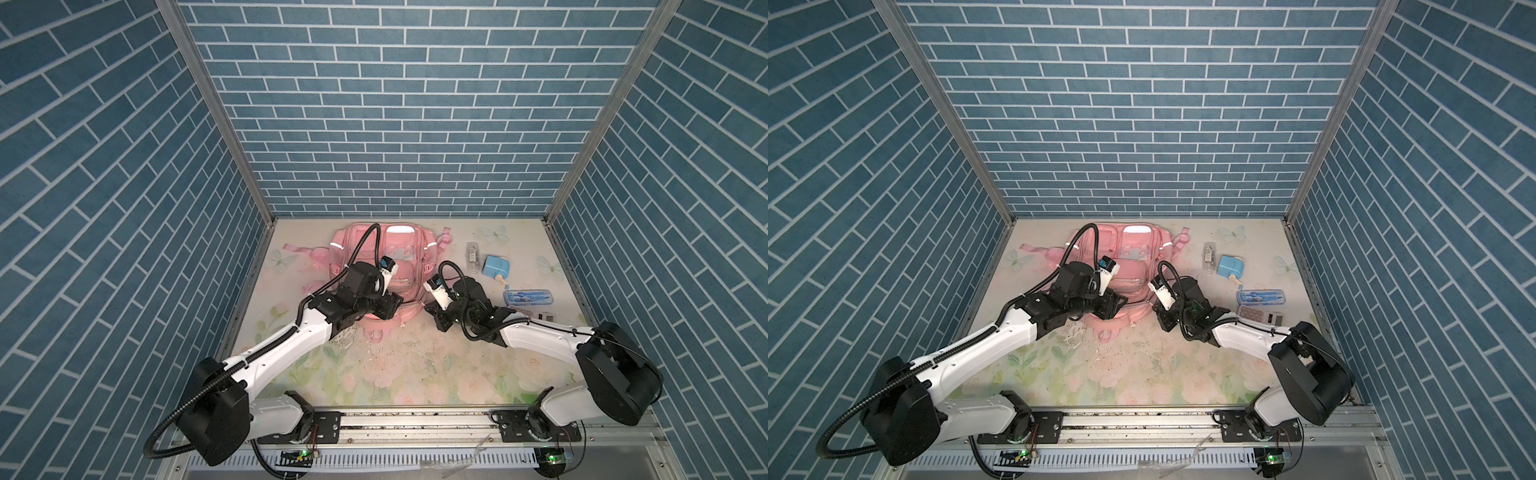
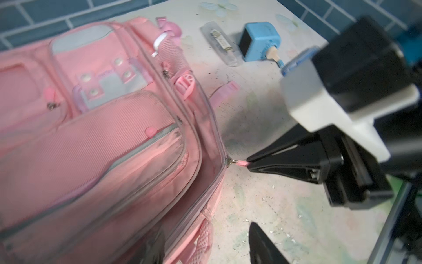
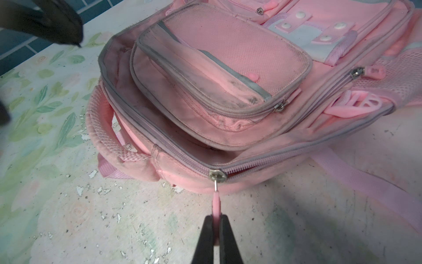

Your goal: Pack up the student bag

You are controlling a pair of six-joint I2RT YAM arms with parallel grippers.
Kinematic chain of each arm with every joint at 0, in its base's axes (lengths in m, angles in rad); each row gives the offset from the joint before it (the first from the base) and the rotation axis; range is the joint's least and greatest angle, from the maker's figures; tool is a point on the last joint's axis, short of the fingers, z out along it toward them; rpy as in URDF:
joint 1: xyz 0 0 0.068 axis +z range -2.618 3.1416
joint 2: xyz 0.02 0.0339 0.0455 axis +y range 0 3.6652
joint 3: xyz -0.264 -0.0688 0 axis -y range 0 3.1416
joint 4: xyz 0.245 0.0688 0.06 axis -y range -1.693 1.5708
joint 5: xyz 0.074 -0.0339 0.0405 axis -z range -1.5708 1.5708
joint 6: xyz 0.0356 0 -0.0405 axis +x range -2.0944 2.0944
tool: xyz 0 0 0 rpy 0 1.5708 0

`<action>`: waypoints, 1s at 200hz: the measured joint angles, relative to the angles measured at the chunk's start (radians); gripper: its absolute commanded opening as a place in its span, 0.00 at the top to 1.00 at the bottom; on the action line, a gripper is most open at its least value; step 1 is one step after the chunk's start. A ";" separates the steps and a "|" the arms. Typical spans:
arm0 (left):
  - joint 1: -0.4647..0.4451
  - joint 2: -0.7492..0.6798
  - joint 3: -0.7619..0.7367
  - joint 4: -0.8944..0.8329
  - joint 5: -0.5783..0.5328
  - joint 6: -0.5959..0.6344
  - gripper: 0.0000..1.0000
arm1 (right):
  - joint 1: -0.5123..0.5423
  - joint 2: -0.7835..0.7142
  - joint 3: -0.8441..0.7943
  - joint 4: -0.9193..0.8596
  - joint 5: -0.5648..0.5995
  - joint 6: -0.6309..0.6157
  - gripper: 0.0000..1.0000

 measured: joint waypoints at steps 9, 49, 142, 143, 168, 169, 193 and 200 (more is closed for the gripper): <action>-0.002 0.005 -0.016 0.020 0.014 0.090 0.40 | 0.000 0.000 0.000 0.000 0.000 0.000 1.00; -0.002 0.056 -0.071 0.089 0.046 0.360 0.40 | -0.002 0.000 0.000 0.000 -0.005 0.000 1.00; -0.002 0.244 -0.078 0.200 0.044 0.517 0.63 | -0.006 0.000 0.000 0.004 -0.015 0.000 1.00; -0.002 0.245 -0.078 0.200 0.043 0.516 0.64 | -0.006 0.000 0.000 0.004 -0.015 0.000 1.00; -0.003 0.251 -0.078 0.217 0.031 0.536 0.92 | -0.023 0.000 -0.003 0.016 -0.024 0.000 1.00; -0.003 0.251 -0.078 0.218 0.030 0.534 0.93 | -0.023 0.000 -0.003 0.017 -0.024 0.000 1.00; -0.004 0.251 -0.078 0.234 0.029 0.547 1.00 | -0.052 -0.001 -0.019 0.036 -0.050 0.000 1.00; -0.006 0.251 -0.077 0.234 0.031 0.547 1.00 | -0.057 -0.001 -0.021 0.039 -0.054 0.000 1.00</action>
